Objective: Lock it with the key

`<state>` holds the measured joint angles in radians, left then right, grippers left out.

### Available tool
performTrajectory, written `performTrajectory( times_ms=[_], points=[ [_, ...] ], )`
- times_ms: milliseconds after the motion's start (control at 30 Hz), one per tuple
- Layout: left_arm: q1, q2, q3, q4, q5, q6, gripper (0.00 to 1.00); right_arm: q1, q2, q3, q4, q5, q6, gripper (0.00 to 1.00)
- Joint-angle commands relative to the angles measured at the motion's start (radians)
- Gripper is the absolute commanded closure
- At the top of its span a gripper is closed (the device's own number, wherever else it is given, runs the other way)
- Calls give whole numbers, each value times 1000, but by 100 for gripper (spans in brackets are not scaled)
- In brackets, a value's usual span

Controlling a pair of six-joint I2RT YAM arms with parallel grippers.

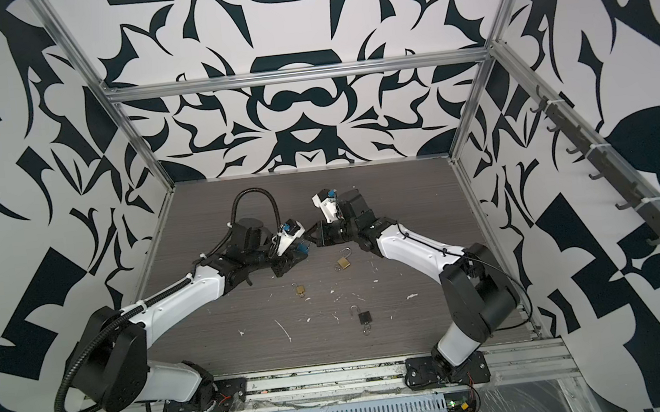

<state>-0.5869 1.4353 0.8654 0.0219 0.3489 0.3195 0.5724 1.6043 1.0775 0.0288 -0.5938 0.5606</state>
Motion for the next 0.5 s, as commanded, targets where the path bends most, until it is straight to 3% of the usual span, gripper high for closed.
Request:
performTrajectory(
  times_ms=[0, 467],
  points=[
    [-10, -32, 94, 488, 119, -38, 100, 115, 58, -63, -164, -172, -5, 100],
    [13, -32, 62, 590, 102, -86, 100, 124, 73, -103, -125, -172, 19, 100]
  ],
)
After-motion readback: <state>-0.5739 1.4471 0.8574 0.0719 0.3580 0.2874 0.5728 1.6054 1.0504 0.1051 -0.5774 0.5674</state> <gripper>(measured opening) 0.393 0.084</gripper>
